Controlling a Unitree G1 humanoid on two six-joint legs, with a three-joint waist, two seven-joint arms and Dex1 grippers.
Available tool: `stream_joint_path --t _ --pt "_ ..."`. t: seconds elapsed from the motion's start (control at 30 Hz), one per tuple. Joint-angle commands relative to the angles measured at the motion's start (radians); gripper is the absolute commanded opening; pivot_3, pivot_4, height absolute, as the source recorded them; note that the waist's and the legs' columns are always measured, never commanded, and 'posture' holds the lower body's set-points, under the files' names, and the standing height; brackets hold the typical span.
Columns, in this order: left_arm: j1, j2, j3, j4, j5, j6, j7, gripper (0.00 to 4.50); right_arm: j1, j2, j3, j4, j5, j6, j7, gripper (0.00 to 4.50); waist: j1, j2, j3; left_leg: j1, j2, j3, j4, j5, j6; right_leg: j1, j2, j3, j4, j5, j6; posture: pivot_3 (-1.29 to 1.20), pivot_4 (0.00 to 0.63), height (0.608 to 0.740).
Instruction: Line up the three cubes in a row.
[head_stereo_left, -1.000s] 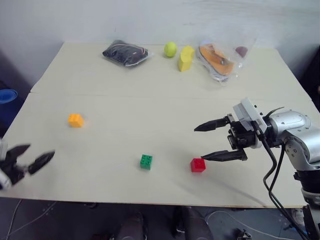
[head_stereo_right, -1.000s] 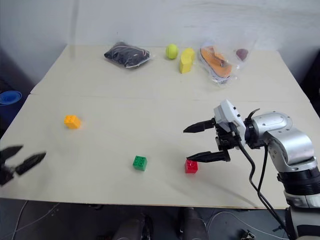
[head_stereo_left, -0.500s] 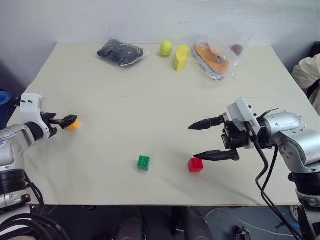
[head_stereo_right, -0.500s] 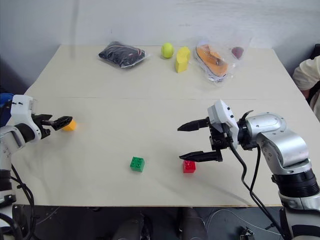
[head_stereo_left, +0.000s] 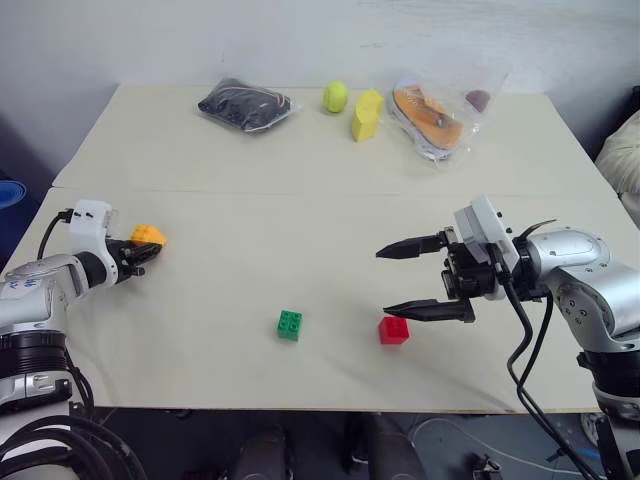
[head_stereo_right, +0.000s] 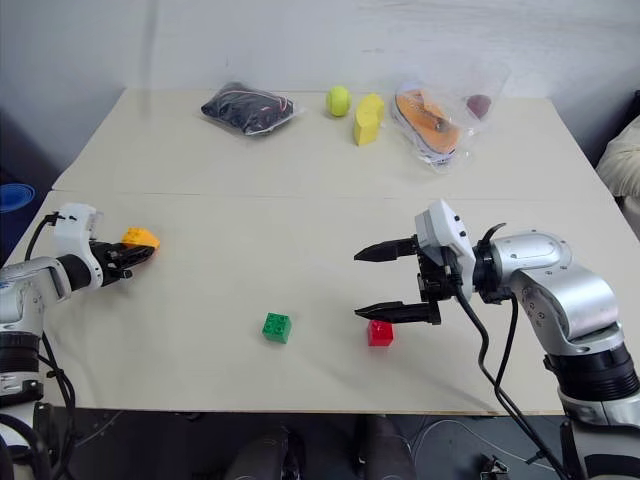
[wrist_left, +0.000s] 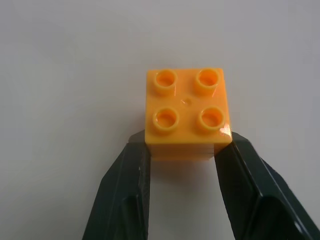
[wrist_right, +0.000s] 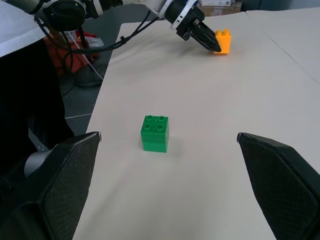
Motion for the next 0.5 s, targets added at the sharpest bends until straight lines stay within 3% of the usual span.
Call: stream_joint_path --t 0.03,0.13,0.3,0.5 --pt "0.096 0.124 -0.026 -0.178 -0.078 -0.117 -0.334 1.48 0.022 -0.032 -0.042 -0.040 0.023 0.003 0.012 4.50 -0.004 0.000 0.000 0.000 0.000 0.000 0.000 0.000 0.000 0.000 0.000 0.000 0.000 0.000 0.000 0.00 0.150 0.740" --pt "0.154 0.190 -0.063 -0.309 -0.125 -0.172 -0.524 1.48 0.043 -0.051 -0.050 -0.051 0.025 0.005 0.017 4.50 -0.005 0.000 0.000 -0.001 0.001 0.001 -0.001 -0.001 -0.001 -0.001 0.001 0.000 -0.002 0.000 0.000 0.00 0.150 0.740" --pt "0.207 0.256 -0.246 -0.365 0.006 -0.487 -0.751 1.48 0.088 -0.074 -0.069 -0.088 0.031 0.011 0.006 4.50 -0.001 0.002 0.000 0.001 0.000 0.001 0.000 0.000 -0.001 -0.001 0.000 0.001 -0.004 0.000 -0.001 0.00 0.150 0.740" --pt "0.091 0.187 -0.348 -0.230 0.049 -0.625 -0.845 1.48 0.141 -0.097 -0.104 -0.138 0.053 0.033 -0.020 4.50 0.002 0.002 0.000 0.000 0.001 0.002 0.000 0.000 0.000 -0.001 0.002 0.000 -0.004 0.000 -0.001 0.00 0.150 0.740"
